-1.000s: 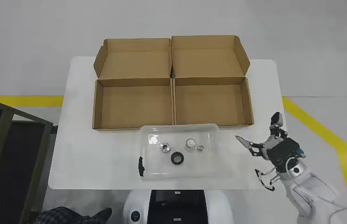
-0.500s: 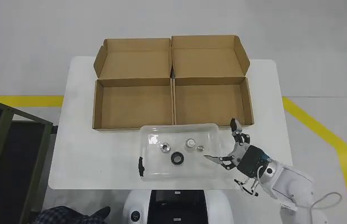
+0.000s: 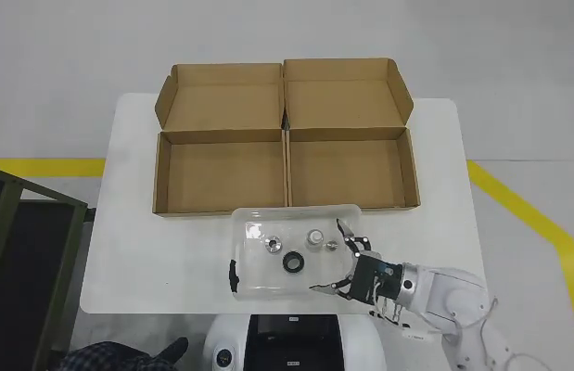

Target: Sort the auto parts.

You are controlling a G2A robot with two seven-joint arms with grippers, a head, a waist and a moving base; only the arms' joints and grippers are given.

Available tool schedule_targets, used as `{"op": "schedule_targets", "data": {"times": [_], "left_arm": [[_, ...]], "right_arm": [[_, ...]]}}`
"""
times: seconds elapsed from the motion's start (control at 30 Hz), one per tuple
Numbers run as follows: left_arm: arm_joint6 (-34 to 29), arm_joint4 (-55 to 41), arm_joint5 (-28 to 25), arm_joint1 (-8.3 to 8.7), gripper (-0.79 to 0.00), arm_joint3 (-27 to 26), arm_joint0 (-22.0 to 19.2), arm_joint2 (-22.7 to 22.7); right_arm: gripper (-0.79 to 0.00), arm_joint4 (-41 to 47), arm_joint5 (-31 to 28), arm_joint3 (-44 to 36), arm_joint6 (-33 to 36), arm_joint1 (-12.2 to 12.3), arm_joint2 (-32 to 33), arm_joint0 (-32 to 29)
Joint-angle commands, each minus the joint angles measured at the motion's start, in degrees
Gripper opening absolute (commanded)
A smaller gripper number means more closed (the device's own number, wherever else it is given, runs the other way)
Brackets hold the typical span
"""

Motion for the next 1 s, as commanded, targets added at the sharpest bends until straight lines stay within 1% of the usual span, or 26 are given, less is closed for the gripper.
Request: {"op": "schedule_targets", "data": {"times": [0.0, 0.33, 0.67, 0.7, 0.77, 0.83, 0.97], "left_arm": [[0.0, 0.0, 0.0, 0.00, 0.000, 0.0, 0.0, 0.0], [0.0, 0.0, 0.0, 0.00, 0.000, 0.0, 0.0, 0.0], [0.0, 0.0, 0.0, 0.00, 0.000, 0.0, 0.0, 0.0], [0.0, 0.0, 0.0, 0.00, 0.000, 0.0, 0.0, 0.0], [0.0, 0.0, 0.0, 0.00, 0.000, 0.0, 0.0, 0.0], [0.0, 0.0, 0.0, 0.00, 0.000, 0.0, 0.0, 0.0], [0.0, 0.0, 0.0, 0.00, 0.000, 0.0, 0.0, 0.0]], "right_arm": [[0.000, 0.4, -0.6, 1.2, 0.6, 0.1, -0.2, 1.1], [0.000, -1.6, 0.0, 6.6, 2.7, 0.7, -2.9, 5.4], [0.000, -2.8, 1.5, 9.4, 3.1, 1.1, -6.2, 8.3], [-0.028, -2.8, 1.7, 9.6, 3.3, 1.1, -6.3, 8.5], [-0.139, -3.0, 2.0, 9.7, 3.9, 1.2, -6.5, 9.0], [-0.169, -2.6, 2.1, 10.0, 4.3, 1.3, -6.5, 9.4], [-0.277, -1.9, 2.1, 10.4, 5.6, 1.6, -6.5, 10.0]]}}
